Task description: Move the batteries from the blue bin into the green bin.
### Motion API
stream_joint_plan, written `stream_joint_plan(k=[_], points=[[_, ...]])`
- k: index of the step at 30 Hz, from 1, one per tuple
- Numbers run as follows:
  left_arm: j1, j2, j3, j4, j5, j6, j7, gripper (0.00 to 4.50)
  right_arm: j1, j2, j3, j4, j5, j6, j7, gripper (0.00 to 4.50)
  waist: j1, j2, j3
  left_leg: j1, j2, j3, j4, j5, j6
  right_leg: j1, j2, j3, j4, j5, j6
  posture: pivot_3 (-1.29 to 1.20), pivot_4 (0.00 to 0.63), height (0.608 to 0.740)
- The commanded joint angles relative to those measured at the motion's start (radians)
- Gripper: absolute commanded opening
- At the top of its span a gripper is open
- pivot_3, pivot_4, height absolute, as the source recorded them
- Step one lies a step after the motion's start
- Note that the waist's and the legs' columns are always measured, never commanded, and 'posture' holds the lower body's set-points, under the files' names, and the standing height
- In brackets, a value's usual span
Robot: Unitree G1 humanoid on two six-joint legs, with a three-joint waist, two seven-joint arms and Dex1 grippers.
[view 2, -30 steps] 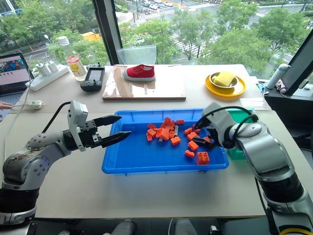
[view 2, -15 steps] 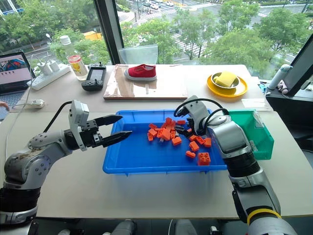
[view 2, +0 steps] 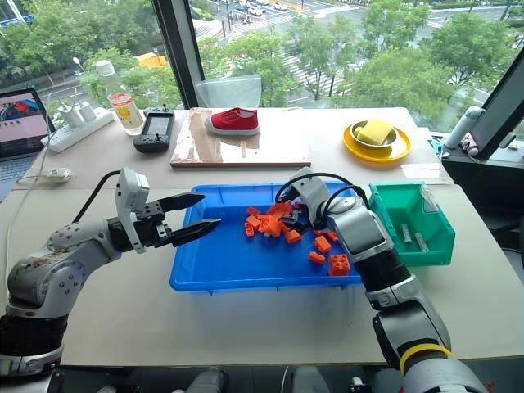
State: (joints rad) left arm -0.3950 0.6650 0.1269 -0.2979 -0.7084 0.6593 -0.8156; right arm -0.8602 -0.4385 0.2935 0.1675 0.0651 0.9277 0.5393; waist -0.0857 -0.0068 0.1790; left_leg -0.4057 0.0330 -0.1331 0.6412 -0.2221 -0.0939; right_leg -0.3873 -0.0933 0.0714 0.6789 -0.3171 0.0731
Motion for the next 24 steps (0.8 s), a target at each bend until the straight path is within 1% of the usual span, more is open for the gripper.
stream_joint_plan(k=[1, 2, 3, 4, 7, 8, 10, 13, 18, 24], points=[[-0.007, 0.001, 0.014, -0.029, -0.007, -0.005, 0.001, 4.50, 0.006, -0.003, 0.013, 0.051, -0.025, -0.035, 0.019, 3.91, -0.002, 0.000, 0.000, 0.001, 0.000, 0.000, 0.000, 0.000, 0.000, 0.000, 0.000, 0.000, 0.000, 0.000, 0.000, 0.00, 0.150, 0.740], [-0.007, 0.001, 0.014, -0.030, -0.006, -0.005, 0.002, 4.50, 0.010, -0.005, 0.013, 0.059, -0.026, -0.041, 0.024, 3.77, -0.003, 0.000, 0.000, 0.001, 0.000, 0.000, 0.000, 0.000, 0.000, 0.000, 0.000, 0.000, 0.000, 0.000, 0.000, 0.00, 0.150, 0.740], [-0.007, 0.002, 0.015, -0.030, -0.006, -0.005, 0.002, 4.50, 0.013, -0.006, 0.012, 0.062, -0.028, -0.046, 0.027, 3.42, -0.003, 0.000, 0.000, 0.001, 0.000, 0.000, 0.000, 0.000, 0.000, 0.000, 0.000, 0.000, 0.001, 0.000, 0.000, 0.00, 0.150, 0.740], [-0.007, 0.001, 0.016, -0.031, -0.008, -0.004, 0.003, 4.50, 0.015, -0.009, 0.015, 0.063, -0.030, -0.046, 0.032, 3.17, -0.003, 0.000, 0.000, 0.001, 0.000, 0.000, 0.000, 0.000, 0.000, 0.000, 0.000, 0.000, 0.001, 0.000, 0.000, 0.00, 0.150, 0.740], [-0.005, 0.002, 0.016, -0.030, -0.007, -0.005, 0.002, 4.50, 0.019, -0.012, 0.016, 0.060, -0.033, -0.043, 0.038, 2.04, -0.004, 0.000, 0.000, 0.001, 0.000, 0.000, 0.000, 0.000, 0.000, 0.001, 0.000, 0.000, 0.001, 0.000, 0.000, 0.00, 0.150, 0.740], [-0.005, 0.003, 0.016, -0.030, -0.007, -0.005, 0.002, 4.50, 0.021, -0.011, 0.016, 0.055, -0.033, -0.040, 0.041, 1.80, -0.003, 0.000, 0.000, 0.001, 0.000, 0.000, 0.000, 0.000, 0.000, 0.001, 0.000, 0.000, 0.001, 0.000, 0.000, 0.00, 0.150, 0.740], [-0.005, 0.003, 0.016, -0.030, -0.008, -0.005, 0.001, 4.50, 0.026, -0.010, 0.016, 0.042, -0.032, -0.031, 0.046, 1.05, -0.004, 0.000, 0.000, 0.001, 0.000, 0.000, 0.000, 0.000, 0.000, 0.001, 0.000, 0.000, 0.001, 0.000, 0.000, 0.00, 0.150, 0.740], [-0.006, 0.004, 0.016, -0.030, -0.008, -0.005, 0.000, 4.50, 0.030, -0.007, 0.012, 0.036, -0.032, -0.023, 0.049, 0.09, -0.004, 0.000, 0.000, 0.001, 0.000, 0.000, 0.000, 0.000, 0.000, 0.001, 0.000, 0.000, 0.001, 0.000, 0.000, 0.00, 0.150, 0.740], [-0.010, 0.004, 0.015, -0.027, -0.008, -0.005, -0.003, 4.50, 0.039, -0.014, 0.005, 0.017, -0.033, -0.010, 0.049, 0.04, -0.004, 0.000, 0.000, 0.001, 0.000, 0.000, 0.000, 0.000, 0.000, 0.001, 0.000, 0.000, 0.001, 0.000, 0.000, 0.00, 0.150, 0.740], [-0.010, 0.005, 0.015, -0.027, -0.008, -0.003, -0.005, 4.50, 0.037, -0.016, -0.060, -0.086, -0.005, 0.047, 0.034, 0.04, -0.004, 0.000, 0.000, 0.001, 0.000, 0.000, 0.000, 0.000, 0.000, 0.001, 0.000, 0.000, 0.001, 0.000, 0.000, 0.00, 0.150, 0.740]])
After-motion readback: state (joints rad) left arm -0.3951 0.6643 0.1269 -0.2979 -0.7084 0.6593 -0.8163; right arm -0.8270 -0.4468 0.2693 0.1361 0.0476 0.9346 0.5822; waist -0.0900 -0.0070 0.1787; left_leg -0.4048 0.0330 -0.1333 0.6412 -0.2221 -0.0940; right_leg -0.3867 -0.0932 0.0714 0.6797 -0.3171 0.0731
